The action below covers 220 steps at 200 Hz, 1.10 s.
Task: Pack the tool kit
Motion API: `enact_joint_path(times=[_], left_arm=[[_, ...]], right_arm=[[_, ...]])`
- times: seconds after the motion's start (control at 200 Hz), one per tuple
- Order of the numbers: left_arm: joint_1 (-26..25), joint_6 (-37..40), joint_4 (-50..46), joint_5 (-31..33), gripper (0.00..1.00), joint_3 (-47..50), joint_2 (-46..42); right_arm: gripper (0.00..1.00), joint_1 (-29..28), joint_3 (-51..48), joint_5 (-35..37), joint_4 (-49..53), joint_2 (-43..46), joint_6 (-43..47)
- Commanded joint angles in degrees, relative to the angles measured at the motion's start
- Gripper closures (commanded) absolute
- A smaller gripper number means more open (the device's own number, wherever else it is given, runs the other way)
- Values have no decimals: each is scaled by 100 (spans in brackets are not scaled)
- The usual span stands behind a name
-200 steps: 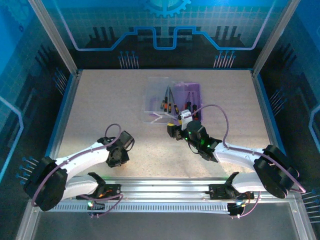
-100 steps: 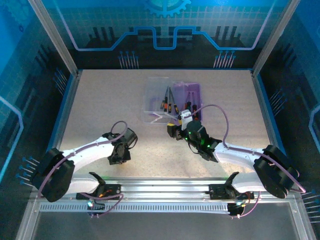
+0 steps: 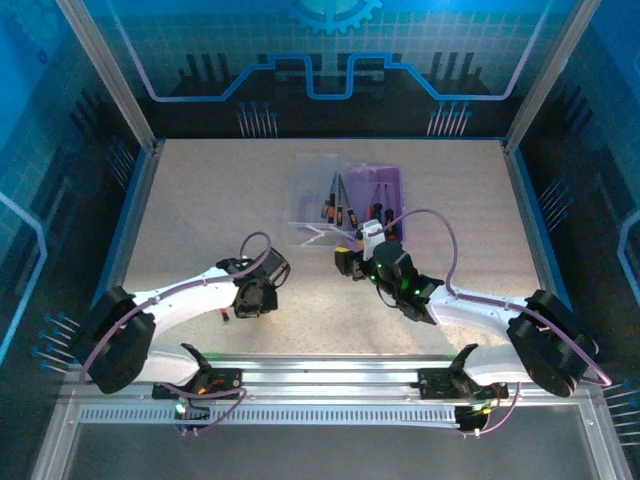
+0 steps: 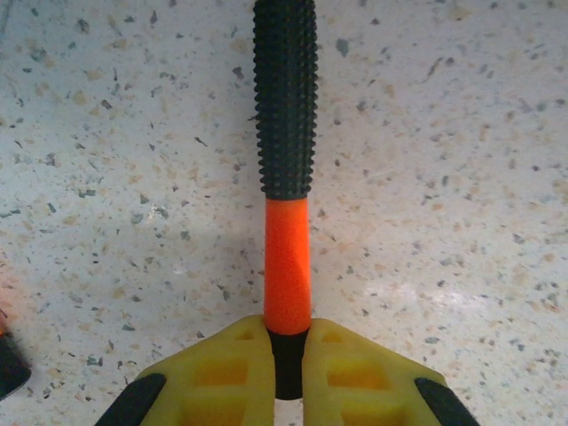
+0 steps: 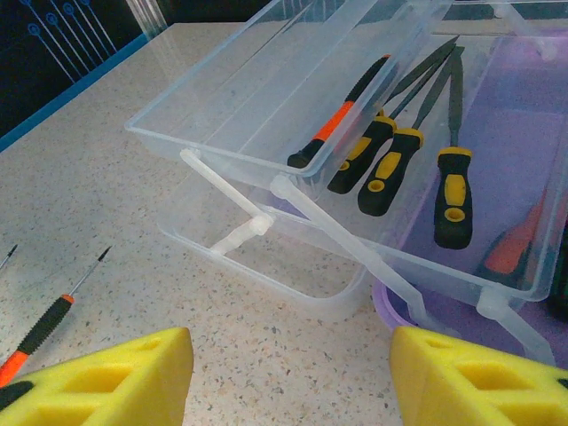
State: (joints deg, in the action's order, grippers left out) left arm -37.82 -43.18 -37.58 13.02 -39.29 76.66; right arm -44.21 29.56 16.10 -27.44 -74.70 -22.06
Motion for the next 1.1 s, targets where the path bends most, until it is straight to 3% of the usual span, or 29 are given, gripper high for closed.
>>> enact_joint_path(times=[0.0, 0.365, 0.625, 0.805, 1.095], left_arm=[[-54, 153, -118, 33, 97, -71, -340], [-57, 349, -621, 266, 97, -274, -1101], [-143, 627, -1299, 581, 98, -1230, -1148], [-209, 1057, -1519, 754, 98, -2189, -773], [-305, 1891, -1508, 697, 99, -3944, 582]], right_arm=[[39, 4, 50, 122, 3, 16, -65], [39, 10, 46, 114, -15, -30, -142], [38, 83, -21, 152, -101, -63, -291], [33, 291, -111, 126, -97, -54, -602], [33, 683, -377, 187, -81, 219, -1129]])
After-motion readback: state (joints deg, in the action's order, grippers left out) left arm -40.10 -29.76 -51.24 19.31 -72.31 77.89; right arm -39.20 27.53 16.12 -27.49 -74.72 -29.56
